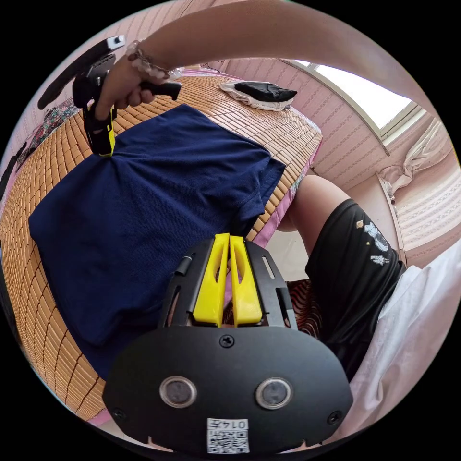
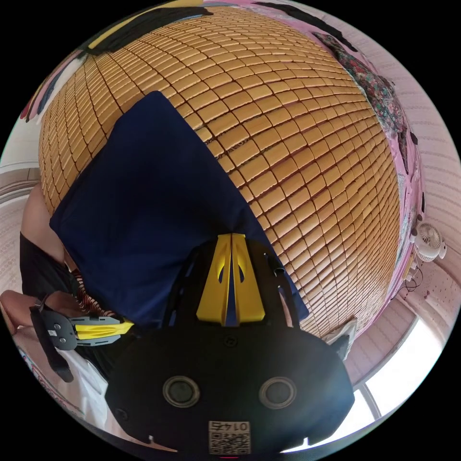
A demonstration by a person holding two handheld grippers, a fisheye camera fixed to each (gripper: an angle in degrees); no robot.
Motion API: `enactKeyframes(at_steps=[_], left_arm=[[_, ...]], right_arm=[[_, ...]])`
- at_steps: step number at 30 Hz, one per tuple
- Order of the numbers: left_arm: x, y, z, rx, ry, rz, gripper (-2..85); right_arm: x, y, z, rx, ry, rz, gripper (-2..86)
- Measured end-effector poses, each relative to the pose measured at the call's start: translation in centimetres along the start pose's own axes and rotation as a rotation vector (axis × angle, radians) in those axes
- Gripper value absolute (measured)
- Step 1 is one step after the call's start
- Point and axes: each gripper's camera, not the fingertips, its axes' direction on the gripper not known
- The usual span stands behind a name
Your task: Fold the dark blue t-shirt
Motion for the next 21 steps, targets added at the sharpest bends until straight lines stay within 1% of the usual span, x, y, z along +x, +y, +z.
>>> enactKeyframes(at_steps=[2,4,7,9,10,12,13,14,15,17,21], left_arm=[[0.4,0.4,0.4,0.004,-0.008,-0.004,-0.7],[0.6,0.7,0.6,0.011,-0.011,-0.015,-0.7],[1.1,1.3,1.0,0.022,-0.019,-0.018,-0.6],[1.6,1.5,1.0,0.022,-0.038,-0.011,-0.5],[2.1,1.9,0.7,0.041,-0.051,0.002,-0.4],[2.5,2.6,-0.2,0.113,-0.026,0.002,-0.3],[2.7,3.0,-0.9,0.158,-0.004,0.0,-0.2],[3.1,3.2,-1.4,0.195,-0.005,0.004,-0.1],[3.3,3.3,-1.6,0.213,-0.014,0.007,0.0],[4.2,3.4,-2.2,0.288,-0.049,0.017,1.4],[5.3,2.3,-1.3,0.279,0.013,0.064,5.5]], right_arm=[[0.9,-0.3,-0.1,0.024,0.011,0.023,-0.6],[1.9,-0.3,1.5,0.01,-0.048,0.072,-0.5],[3.6,1.7,2.0,0.091,-0.14,0.154,-0.5],[4.8,6.4,2.3,0.279,-0.268,0.242,-0.5],[5.1,8.0,2.6,0.328,-0.319,0.267,-0.5],[5.9,15.5,4.4,0.515,-0.503,0.372,-0.3],[5.9,17.5,5.0,0.536,-0.532,0.404,-0.2],[6.0,21.6,6.5,0.572,-0.563,0.478,0.0],[5.8,25.7,8.1,0.596,-0.569,0.569,0.2],[5.0,31.2,10.5,0.6,-0.564,0.678,0.5],[2.5,39.6,14.9,0.497,-0.507,0.795,1.0]])
